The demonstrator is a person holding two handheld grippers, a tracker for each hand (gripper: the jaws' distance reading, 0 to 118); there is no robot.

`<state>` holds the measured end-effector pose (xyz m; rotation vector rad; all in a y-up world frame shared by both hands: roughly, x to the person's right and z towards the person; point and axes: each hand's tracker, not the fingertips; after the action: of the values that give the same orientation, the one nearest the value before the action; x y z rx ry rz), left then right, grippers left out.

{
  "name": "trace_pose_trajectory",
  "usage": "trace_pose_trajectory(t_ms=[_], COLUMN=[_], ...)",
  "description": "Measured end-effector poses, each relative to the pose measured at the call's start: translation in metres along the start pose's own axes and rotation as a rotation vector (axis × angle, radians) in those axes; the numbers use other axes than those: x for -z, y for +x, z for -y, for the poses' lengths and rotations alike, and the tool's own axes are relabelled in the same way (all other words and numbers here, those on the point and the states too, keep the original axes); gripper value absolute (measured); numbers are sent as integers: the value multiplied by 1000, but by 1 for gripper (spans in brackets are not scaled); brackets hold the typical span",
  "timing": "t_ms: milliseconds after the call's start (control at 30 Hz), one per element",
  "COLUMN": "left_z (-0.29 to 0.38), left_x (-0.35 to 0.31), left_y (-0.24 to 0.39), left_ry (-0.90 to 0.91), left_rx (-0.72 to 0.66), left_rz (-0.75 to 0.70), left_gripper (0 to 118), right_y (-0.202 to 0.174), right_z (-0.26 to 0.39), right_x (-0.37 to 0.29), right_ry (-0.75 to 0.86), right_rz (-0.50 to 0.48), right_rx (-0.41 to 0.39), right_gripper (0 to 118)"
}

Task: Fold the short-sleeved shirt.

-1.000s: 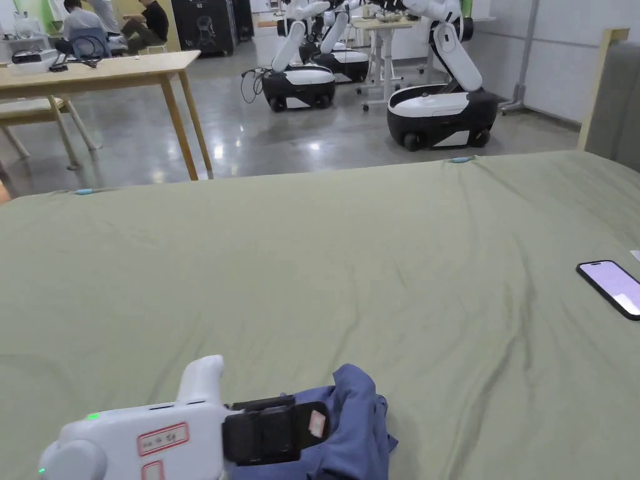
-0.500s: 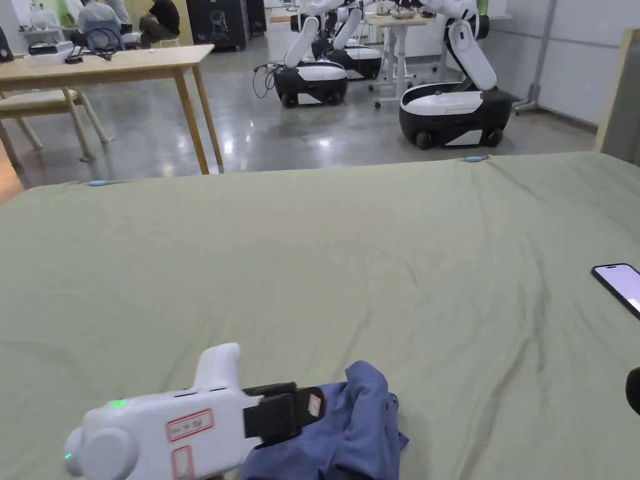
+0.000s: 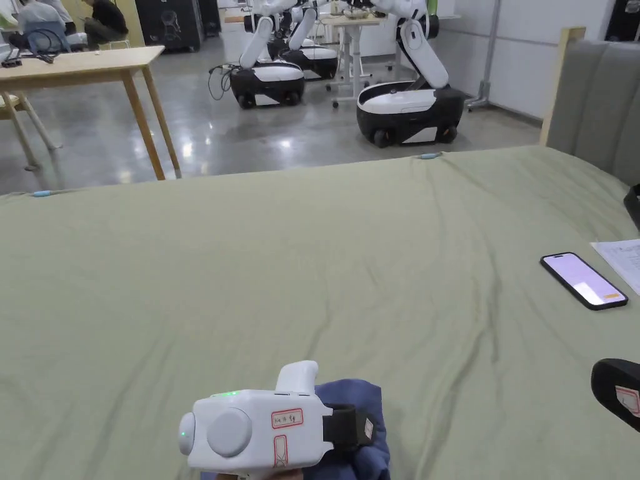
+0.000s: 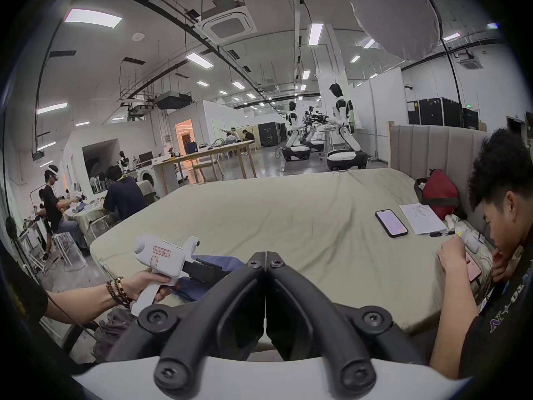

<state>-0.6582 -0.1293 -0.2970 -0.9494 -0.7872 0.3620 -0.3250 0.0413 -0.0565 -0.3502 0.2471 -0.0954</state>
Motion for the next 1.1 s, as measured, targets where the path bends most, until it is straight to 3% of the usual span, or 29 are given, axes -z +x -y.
trace_pose_trajectory(t_ms=[133, 233, 400, 567, 633, 733, 900, 967, 1000, 1100], left_z=[-3, -15, -12, 31, 51, 70, 75, 73, 73, 73], left_x=[-15, -53, -149, -222, -239, -244, -219, -201, -194, -175], left_y=[8, 22, 31, -1, -16, -37, -57, -68, -71, -80], left_ry=[17, 121, 309, 404, 417, 406, 381, 348, 327, 315], left_rx=[1, 36, 96, 1, -32, -110, -170, -175, -180, -201], left_rz=[5, 100, 52, -62, -106, -107, -117, -102, -69, -21], left_gripper=[4, 4, 5, 4, 4, 4, 5, 5, 5, 11], right_y=[0, -5, -32, -63, -68, -74, -67, -66, -63, -56], right_z=[1, -2, -7, 2, 12, 35, 77, 92, 99, 107], right_x=[1, 9, 46, 108, 140, 185, 241, 254, 260, 263], right_ry=[-16, -10, -30, -105, -157, -250, -424, -471, -508, -487], right_rz=[4, -11, -145, -334, -361, -337, -318, -239, -245, -283], right_rx=[-7, 7, 5, 51, 88, 81, 168, 116, 124, 238], right_gripper=[1, 1, 1, 1, 1, 1, 1, 1, 1, 1])
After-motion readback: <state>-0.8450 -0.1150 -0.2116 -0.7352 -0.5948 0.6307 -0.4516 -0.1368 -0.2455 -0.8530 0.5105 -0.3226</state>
